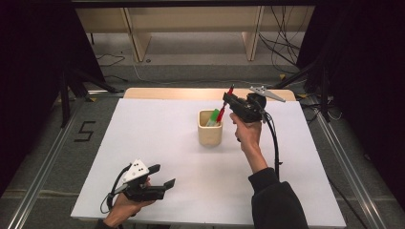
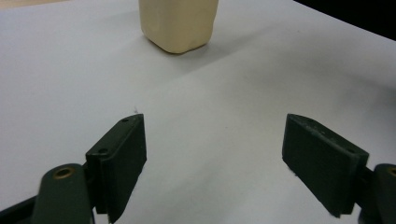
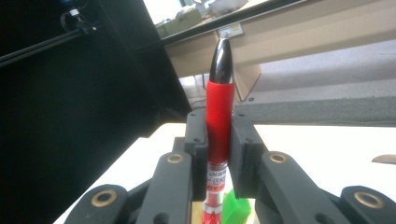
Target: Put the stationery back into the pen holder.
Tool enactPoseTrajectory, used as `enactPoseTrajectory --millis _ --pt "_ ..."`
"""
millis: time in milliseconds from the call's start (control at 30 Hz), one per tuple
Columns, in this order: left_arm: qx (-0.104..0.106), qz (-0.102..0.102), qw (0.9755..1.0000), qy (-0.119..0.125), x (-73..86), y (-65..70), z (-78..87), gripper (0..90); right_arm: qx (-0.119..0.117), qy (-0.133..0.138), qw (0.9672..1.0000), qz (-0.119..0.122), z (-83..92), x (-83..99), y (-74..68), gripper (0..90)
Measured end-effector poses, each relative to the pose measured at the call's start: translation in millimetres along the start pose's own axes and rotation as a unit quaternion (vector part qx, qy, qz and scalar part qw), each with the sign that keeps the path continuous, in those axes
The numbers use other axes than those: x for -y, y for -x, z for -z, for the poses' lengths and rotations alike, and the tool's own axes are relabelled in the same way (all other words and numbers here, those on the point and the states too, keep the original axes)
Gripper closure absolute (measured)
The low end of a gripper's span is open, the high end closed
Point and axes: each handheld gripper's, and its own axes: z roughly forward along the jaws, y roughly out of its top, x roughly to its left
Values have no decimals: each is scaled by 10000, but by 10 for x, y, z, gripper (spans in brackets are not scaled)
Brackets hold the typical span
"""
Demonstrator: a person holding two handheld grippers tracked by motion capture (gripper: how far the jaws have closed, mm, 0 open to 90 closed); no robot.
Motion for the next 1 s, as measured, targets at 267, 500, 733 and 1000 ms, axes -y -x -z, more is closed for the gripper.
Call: enactPoseTrajectory --millis 267,500,733,1000 --pt "0 -39 10000 -33 6 13 -21 214 186 -94 9998 39 -112 62 48 801" --pt "-10 -24 10000 -32 3 5 -15 214 296 -267 9988 283 -195 138 8 800" --pt "-17 -33 10000 -43 3 7 -18 214 308 -348 9982 377 -230 186 -26 800" --pt "-17 -21 10000 -39 1 5 -15 214 335 -400 9980 370 -239 232 -13 798"
